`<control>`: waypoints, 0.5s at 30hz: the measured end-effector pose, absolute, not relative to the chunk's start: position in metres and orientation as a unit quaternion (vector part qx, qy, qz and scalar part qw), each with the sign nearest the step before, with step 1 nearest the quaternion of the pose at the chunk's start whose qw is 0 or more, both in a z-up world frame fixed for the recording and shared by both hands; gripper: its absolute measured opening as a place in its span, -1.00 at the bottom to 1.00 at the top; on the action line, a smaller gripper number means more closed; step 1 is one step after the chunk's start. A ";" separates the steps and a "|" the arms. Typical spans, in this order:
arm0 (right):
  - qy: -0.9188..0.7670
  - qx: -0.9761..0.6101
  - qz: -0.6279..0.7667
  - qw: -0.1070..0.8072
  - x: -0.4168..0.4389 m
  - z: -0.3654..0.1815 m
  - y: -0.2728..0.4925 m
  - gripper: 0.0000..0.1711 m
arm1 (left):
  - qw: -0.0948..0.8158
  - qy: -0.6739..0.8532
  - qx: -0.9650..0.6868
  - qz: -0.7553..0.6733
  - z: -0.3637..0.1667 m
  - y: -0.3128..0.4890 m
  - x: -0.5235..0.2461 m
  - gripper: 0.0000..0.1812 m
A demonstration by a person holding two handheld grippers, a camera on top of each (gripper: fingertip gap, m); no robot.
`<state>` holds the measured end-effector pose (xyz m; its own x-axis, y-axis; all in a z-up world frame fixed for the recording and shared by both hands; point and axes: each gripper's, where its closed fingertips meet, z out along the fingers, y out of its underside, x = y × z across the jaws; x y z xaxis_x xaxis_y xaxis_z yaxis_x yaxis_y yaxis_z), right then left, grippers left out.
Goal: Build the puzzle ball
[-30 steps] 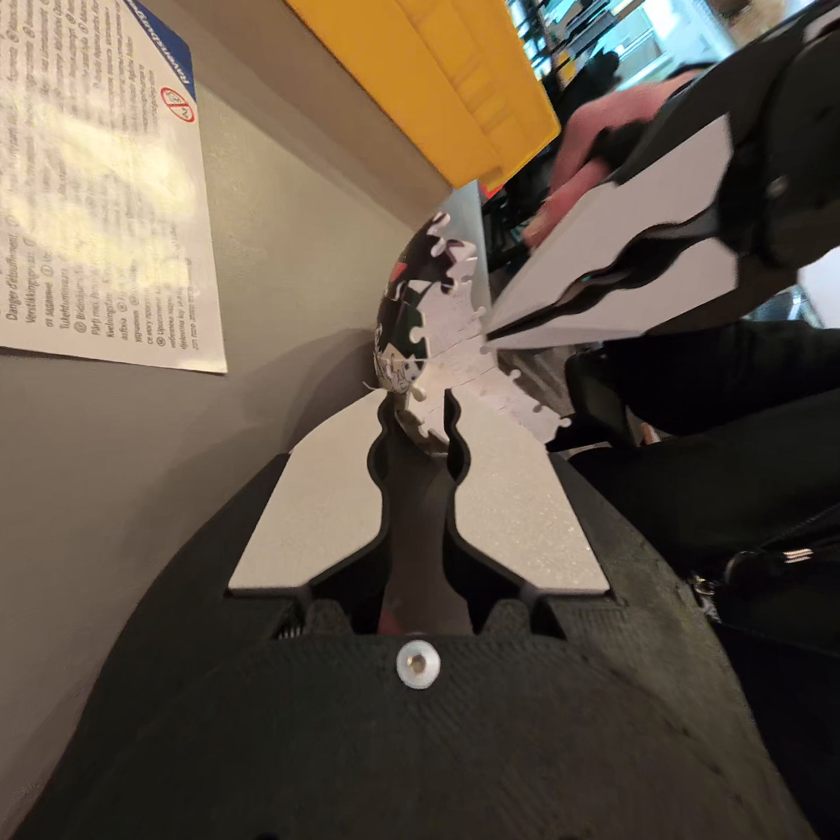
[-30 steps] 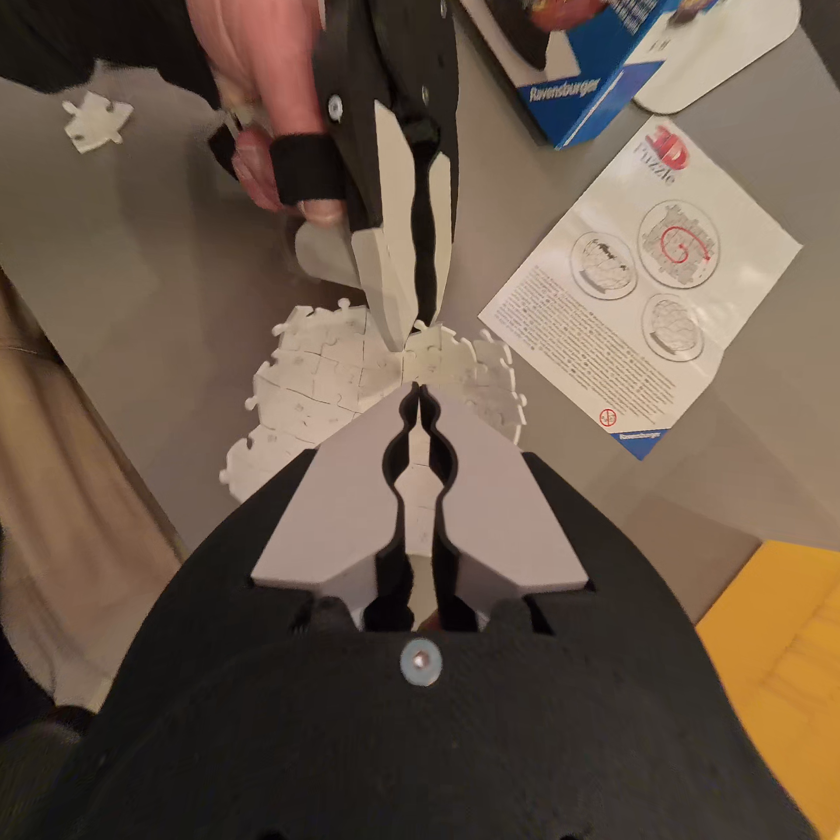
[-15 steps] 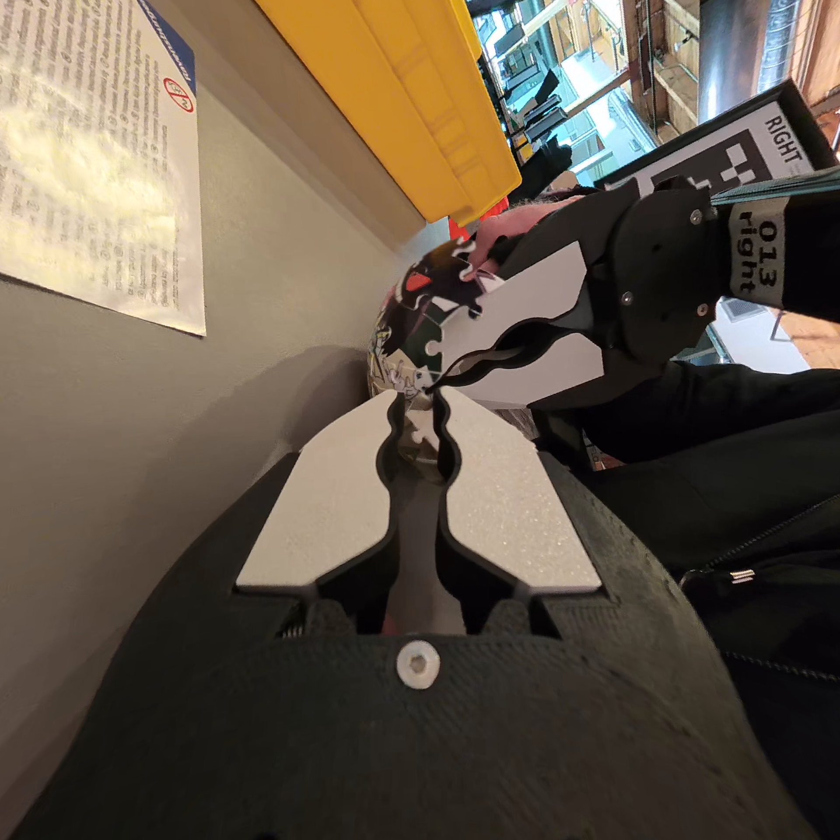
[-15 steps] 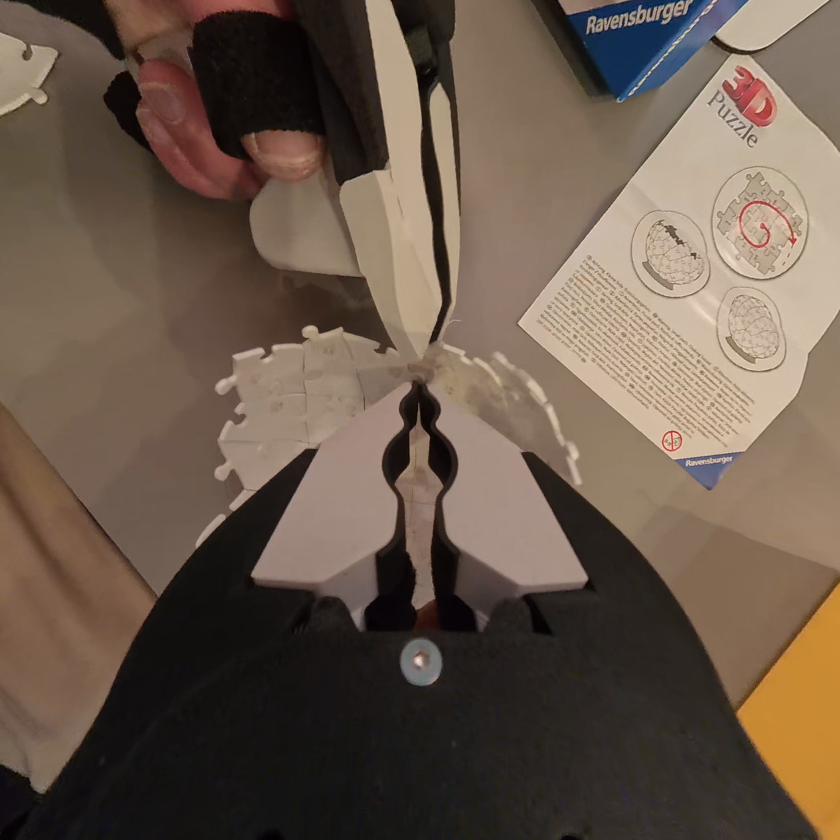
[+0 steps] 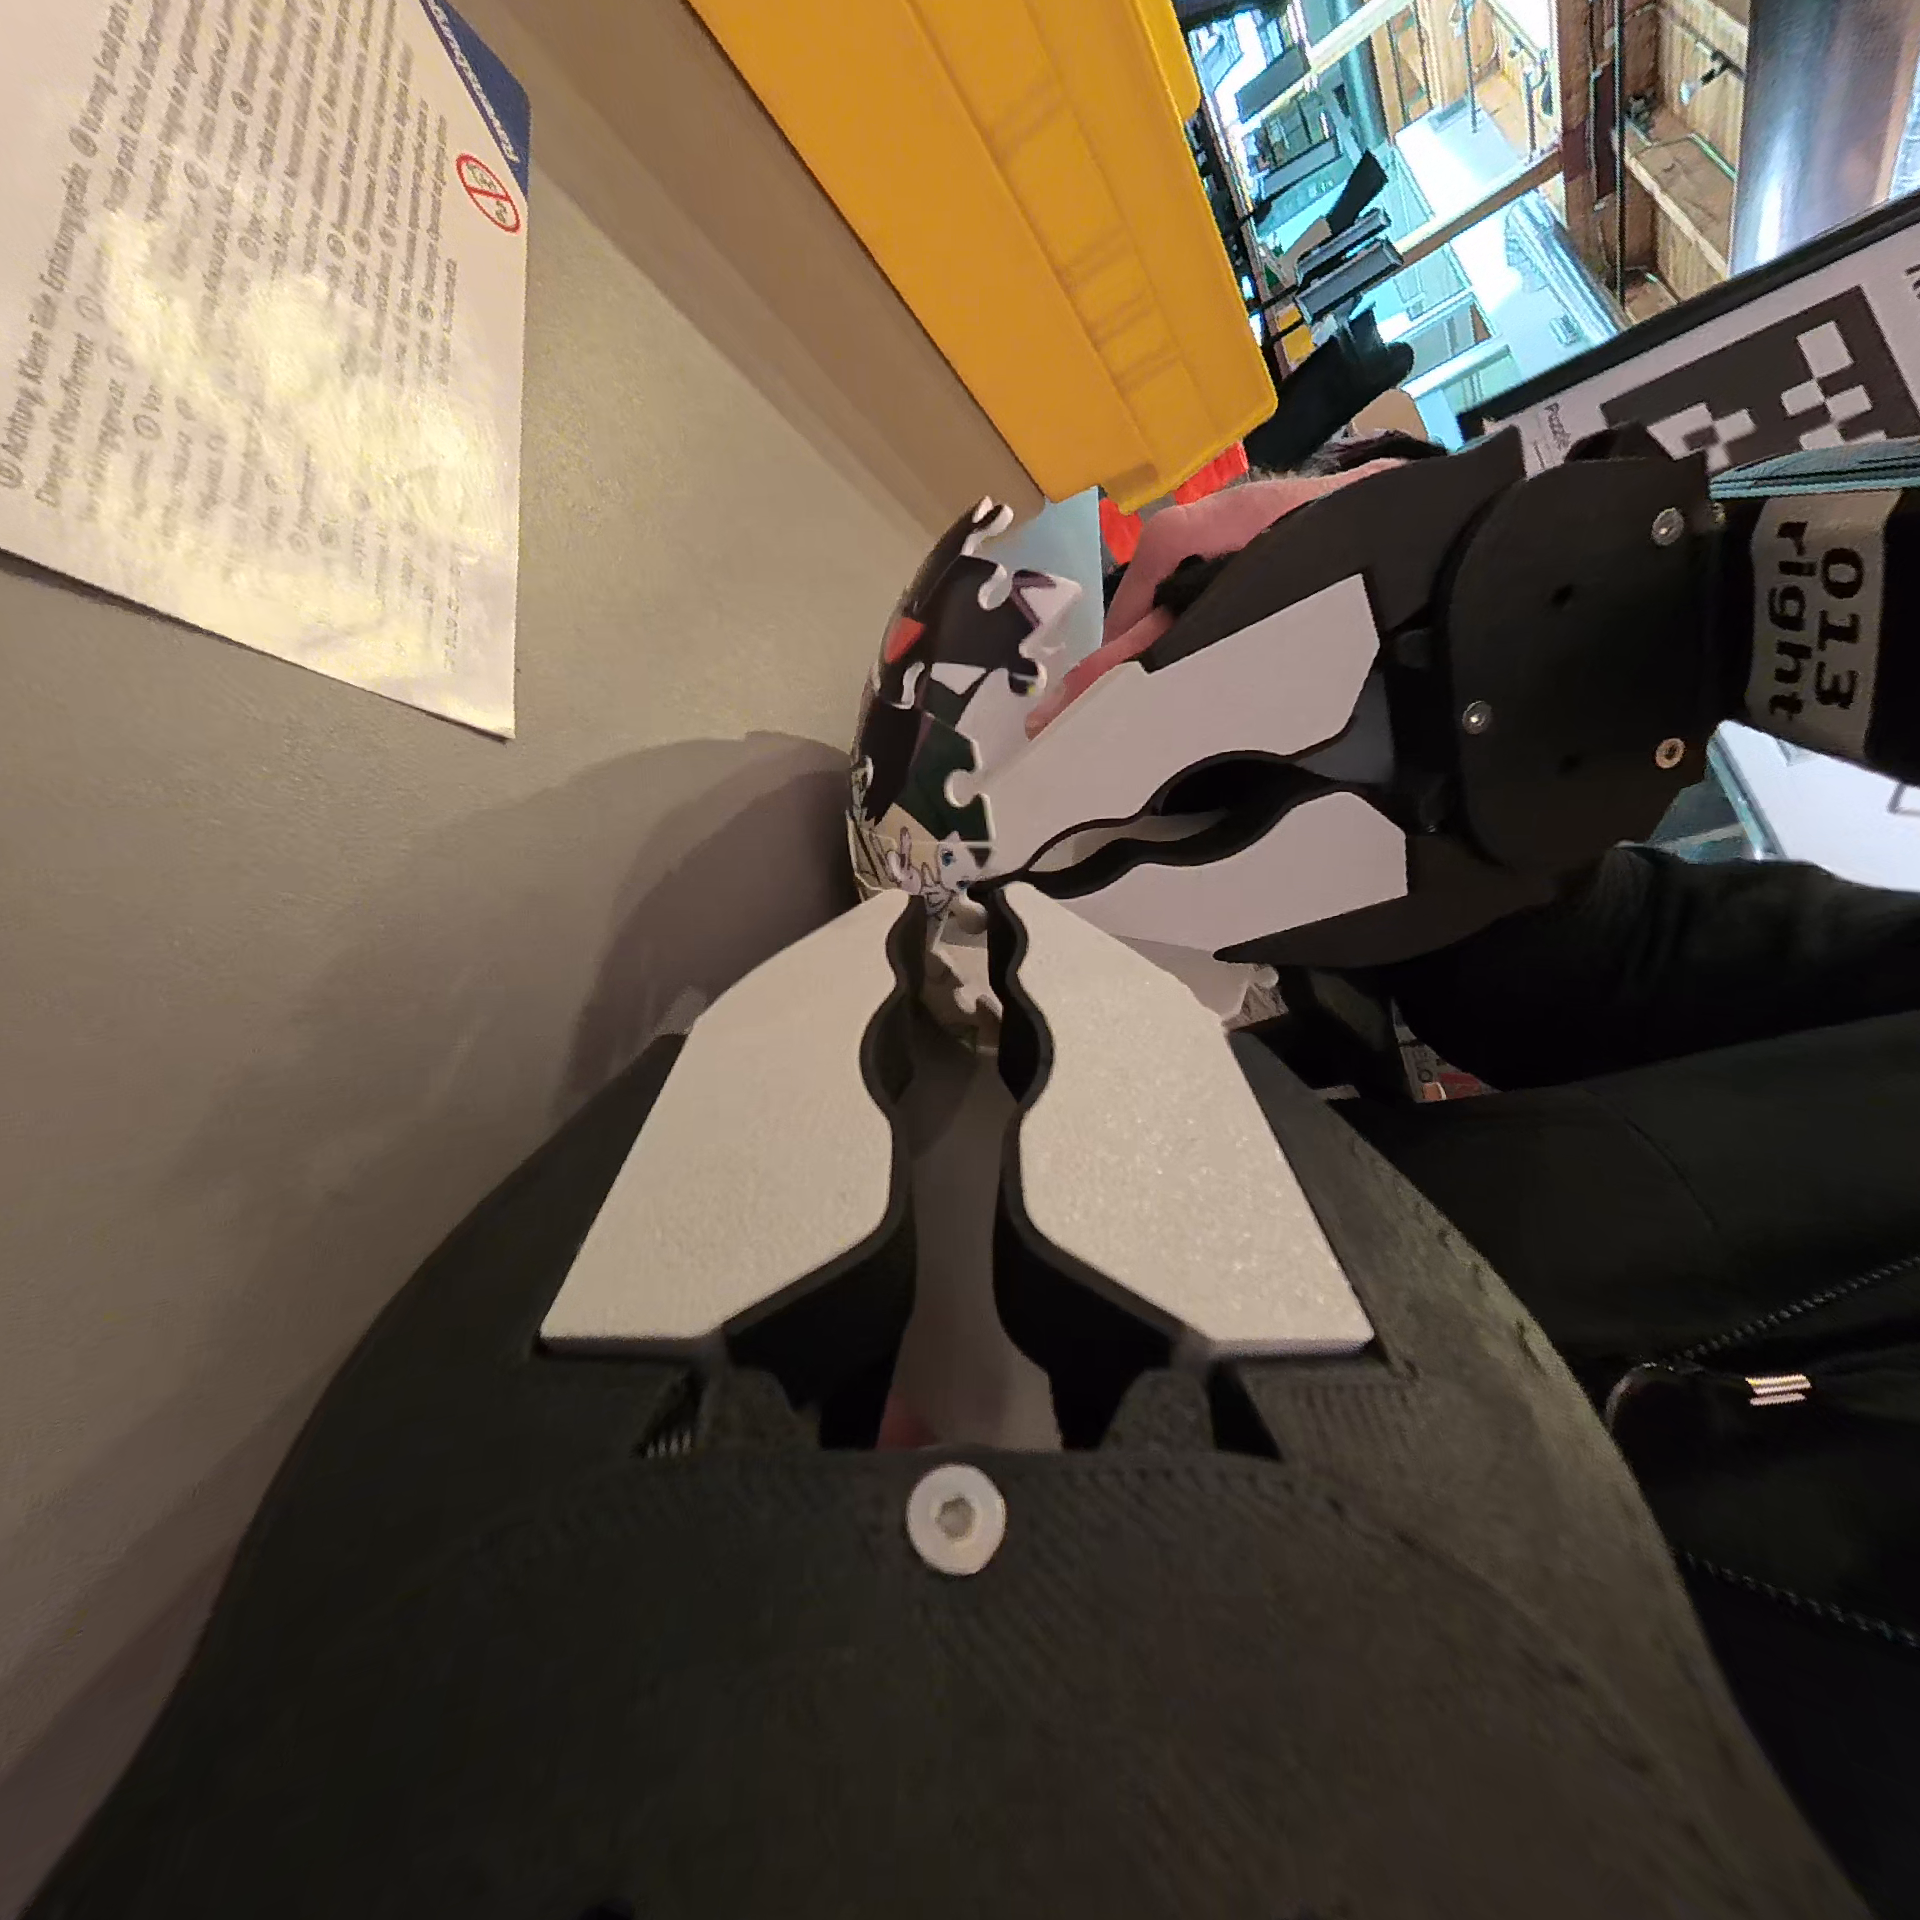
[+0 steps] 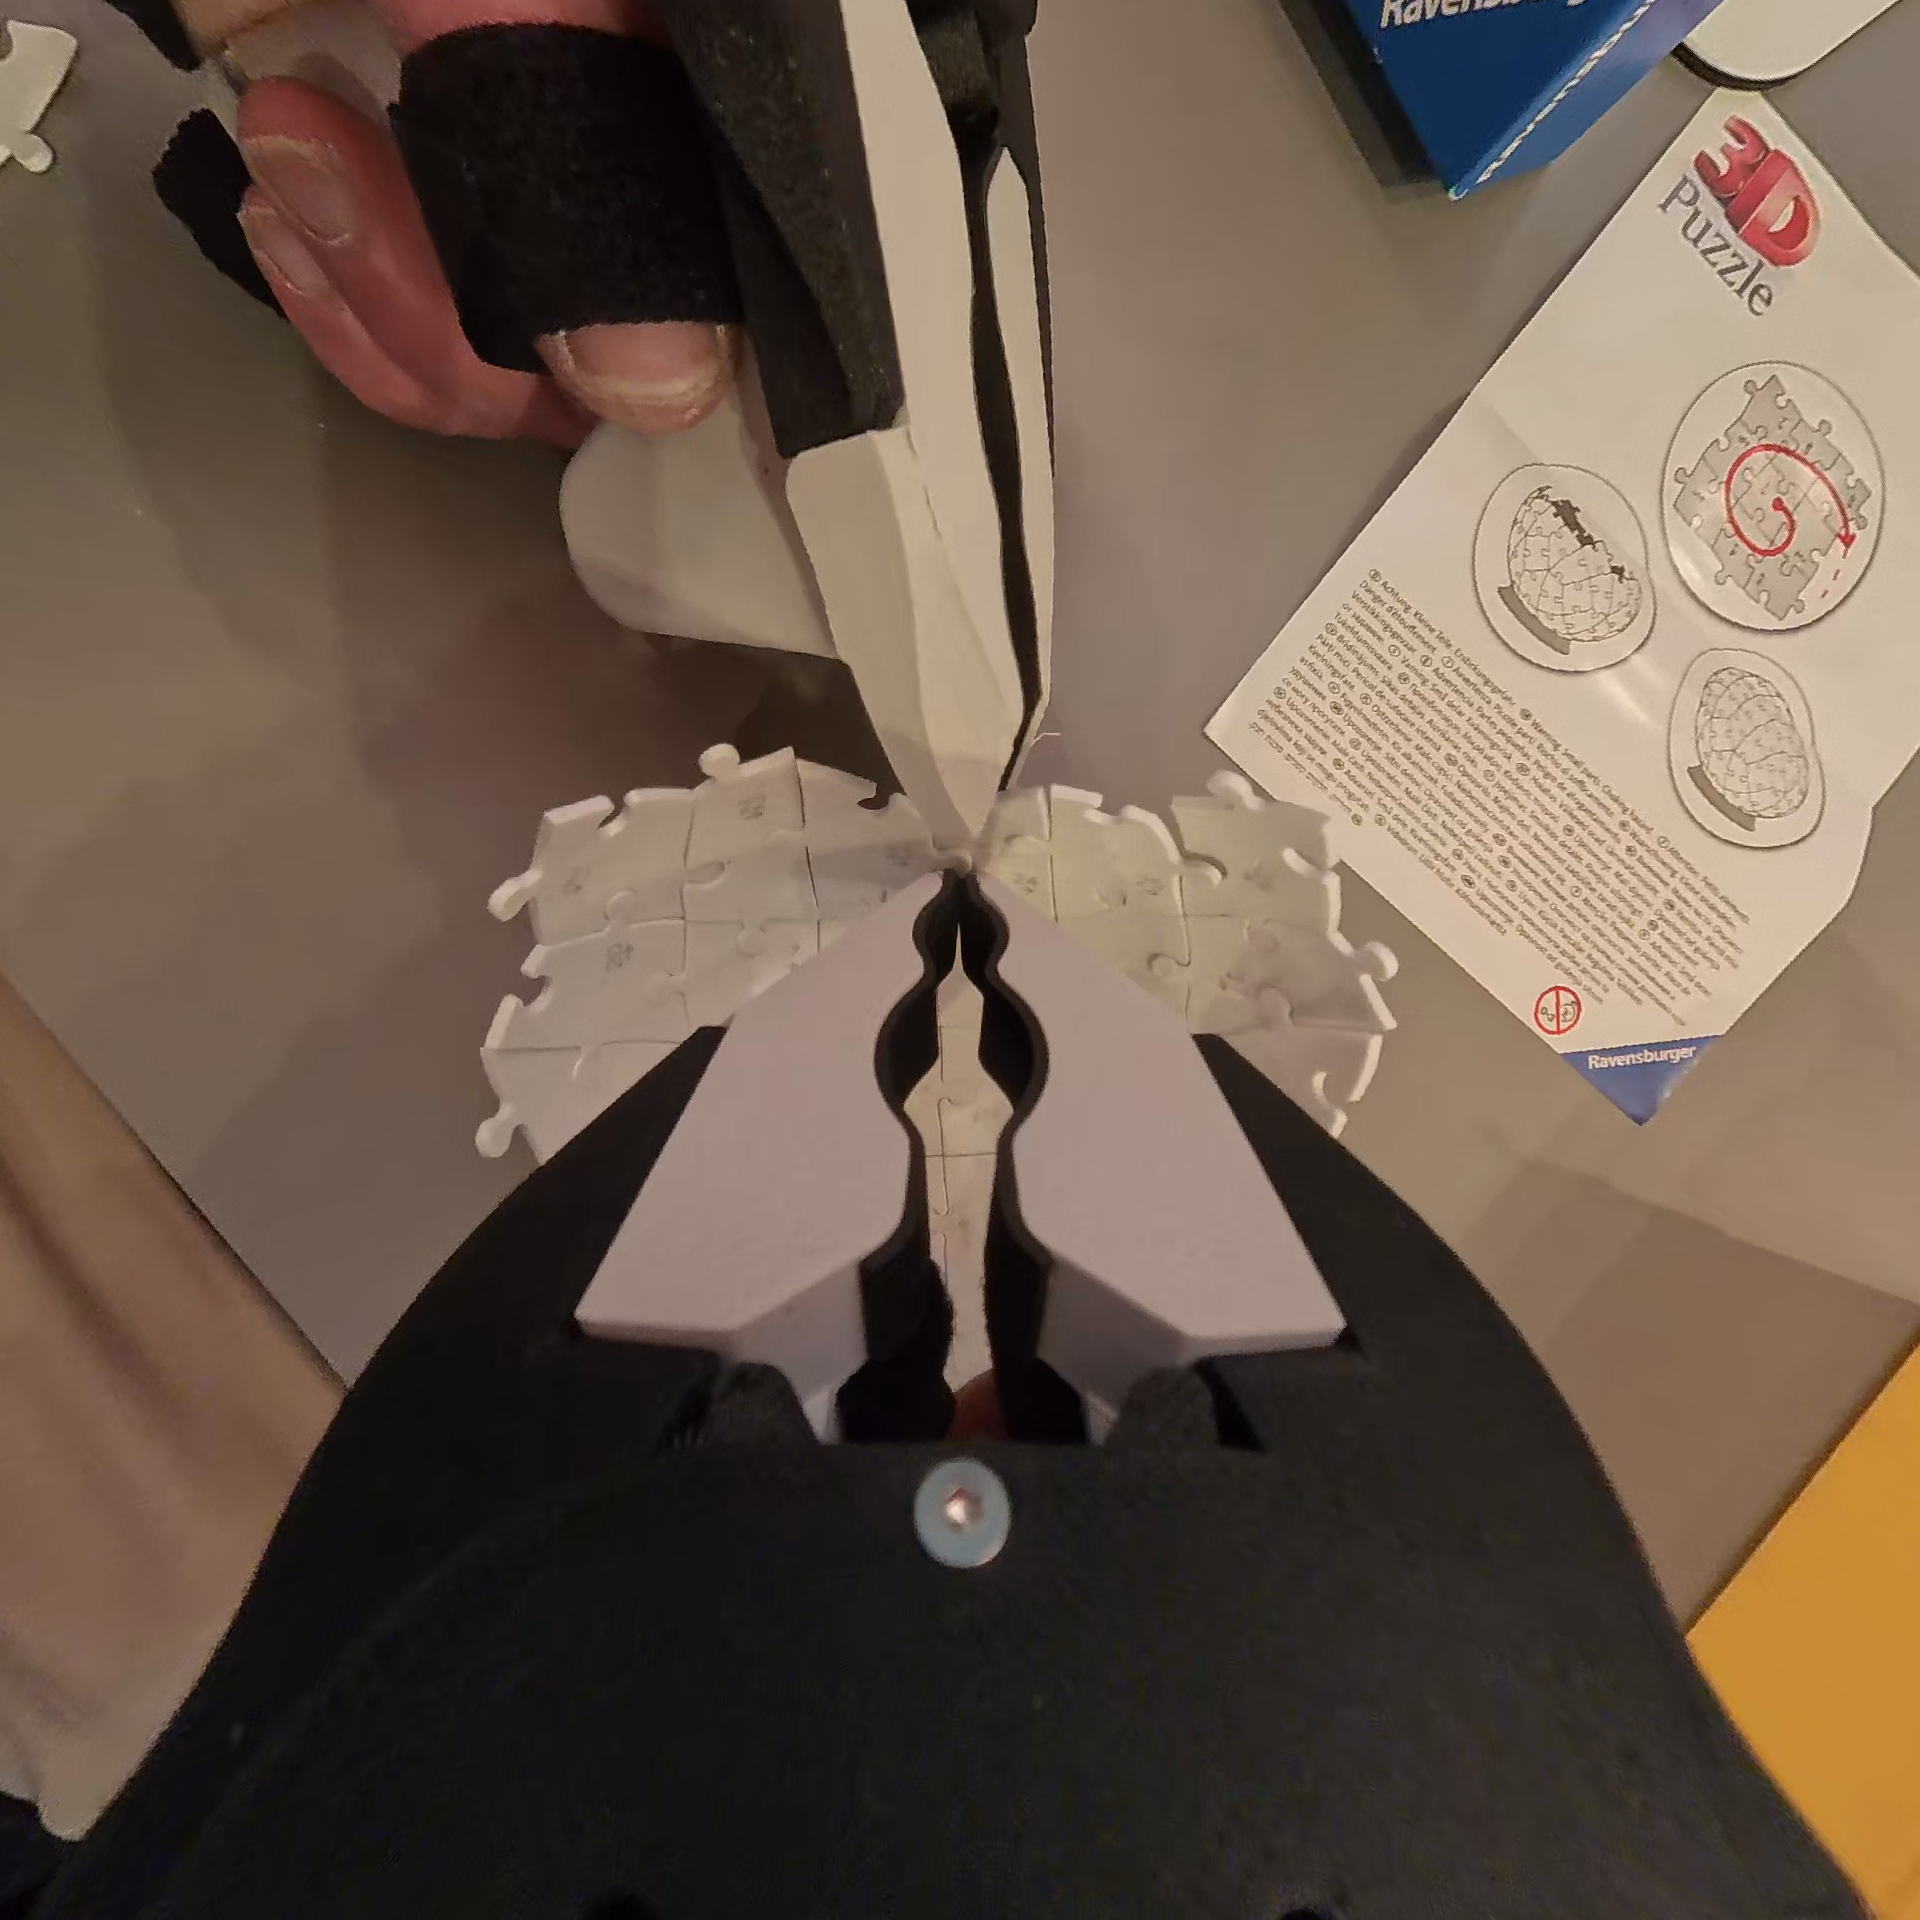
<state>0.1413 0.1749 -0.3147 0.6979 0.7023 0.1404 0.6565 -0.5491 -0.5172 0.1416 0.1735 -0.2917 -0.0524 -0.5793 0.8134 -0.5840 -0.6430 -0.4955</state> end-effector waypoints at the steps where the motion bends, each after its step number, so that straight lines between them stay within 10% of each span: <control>1: -0.383 -0.879 0.046 0.280 0.141 -0.314 0.176 -1.00 | 0.001 -0.417 0.690 0.591 -0.291 0.175 0.142 -0.89; 15: -0.373 -0.877 0.057 0.299 0.142 -0.311 0.177 -1.00 | 0.011 -0.366 0.704 0.609 -0.289 0.174 0.136 -0.89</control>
<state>0.1416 0.1773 -0.3110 0.7156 0.6877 0.1224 0.6195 -0.5439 -0.5660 0.1362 0.1743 -0.2886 -0.0083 -0.5012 0.8653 -0.5290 -0.7321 -0.4292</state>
